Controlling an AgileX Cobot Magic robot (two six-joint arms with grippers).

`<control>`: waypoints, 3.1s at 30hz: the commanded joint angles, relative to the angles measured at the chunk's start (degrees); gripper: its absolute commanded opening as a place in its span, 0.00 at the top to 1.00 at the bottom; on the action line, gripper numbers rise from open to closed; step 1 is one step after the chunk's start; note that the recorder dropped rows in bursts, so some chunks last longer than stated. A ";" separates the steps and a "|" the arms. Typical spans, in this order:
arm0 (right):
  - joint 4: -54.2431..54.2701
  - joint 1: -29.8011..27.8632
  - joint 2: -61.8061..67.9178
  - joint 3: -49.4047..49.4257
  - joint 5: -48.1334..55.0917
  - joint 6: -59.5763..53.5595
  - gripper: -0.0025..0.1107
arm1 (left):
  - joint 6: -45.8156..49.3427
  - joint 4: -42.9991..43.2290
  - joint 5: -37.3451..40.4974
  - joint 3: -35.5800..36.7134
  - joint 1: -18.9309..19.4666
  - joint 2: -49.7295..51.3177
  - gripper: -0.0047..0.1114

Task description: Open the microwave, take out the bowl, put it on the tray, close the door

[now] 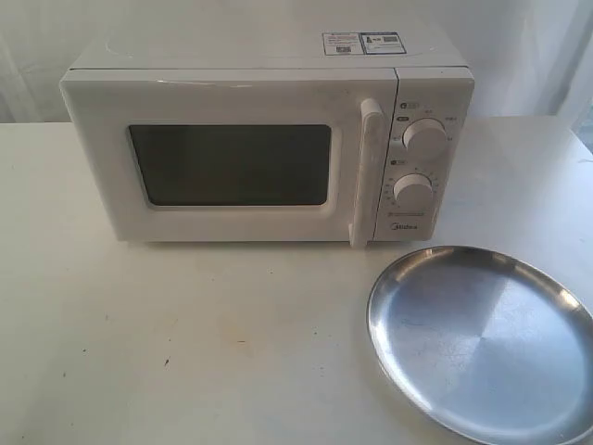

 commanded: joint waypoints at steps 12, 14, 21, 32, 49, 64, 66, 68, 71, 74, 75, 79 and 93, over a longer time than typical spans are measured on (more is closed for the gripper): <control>0.32 -0.34 -0.20 0.23 -7.23 9.55 0.98 | -0.36 -0.22 -0.08 0.19 -0.05 -0.12 0.96; 0.32 -0.34 -0.20 0.23 -8.05 10.65 0.98 | -0.36 -0.22 -0.08 0.19 -0.05 -0.12 0.96; 0.32 -0.34 -0.20 0.23 -9.54 16.02 0.98 | -0.36 -0.22 -0.08 0.19 -0.05 -0.12 0.96; -0.32 2.70 -0.20 0.23 -17.66 29.25 0.98 | -0.36 -0.22 -0.08 0.19 -0.05 -0.12 0.96; -44.43 8.27 8.67 -11.23 -51.91 61.48 0.98 | -0.36 -0.22 -0.08 0.19 -0.05 -0.12 0.96; -55.86 8.27 55.35 -23.02 -54.45 45.90 0.98 | -0.36 -0.22 -0.08 0.19 -0.05 -0.12 0.96; -54.64 8.27 62.61 -23.02 -55.98 36.62 0.98 | -0.36 -0.22 -0.08 0.19 -0.05 -0.12 0.96; -51.00 8.27 69.21 -23.07 -58.90 29.89 0.98 | -0.36 -0.22 -0.08 0.19 -0.05 -0.12 0.96; -44.61 8.27 78.64 -23.45 -66.08 18.37 0.98 | -0.36 -0.22 -0.08 0.19 -0.05 -0.12 0.96; -46.39 7.99 86.26 -25.82 -67.14 12.43 0.98 | -0.36 -0.22 -0.08 0.19 -0.05 -0.12 0.96; -48.53 7.99 88.37 -27.15 -66.11 11.85 0.98 | -0.36 -0.22 -0.08 0.19 -0.05 -0.12 0.96; -56.93 7.76 94.68 -32.81 -66.44 14.92 0.98 | -0.36 -0.22 -0.08 0.19 -0.05 -0.12 0.96; -80.46 -6.50 98.74 -39.96 -78.01 32.34 0.98 | -0.36 -0.22 -0.08 0.19 -0.05 -0.12 0.96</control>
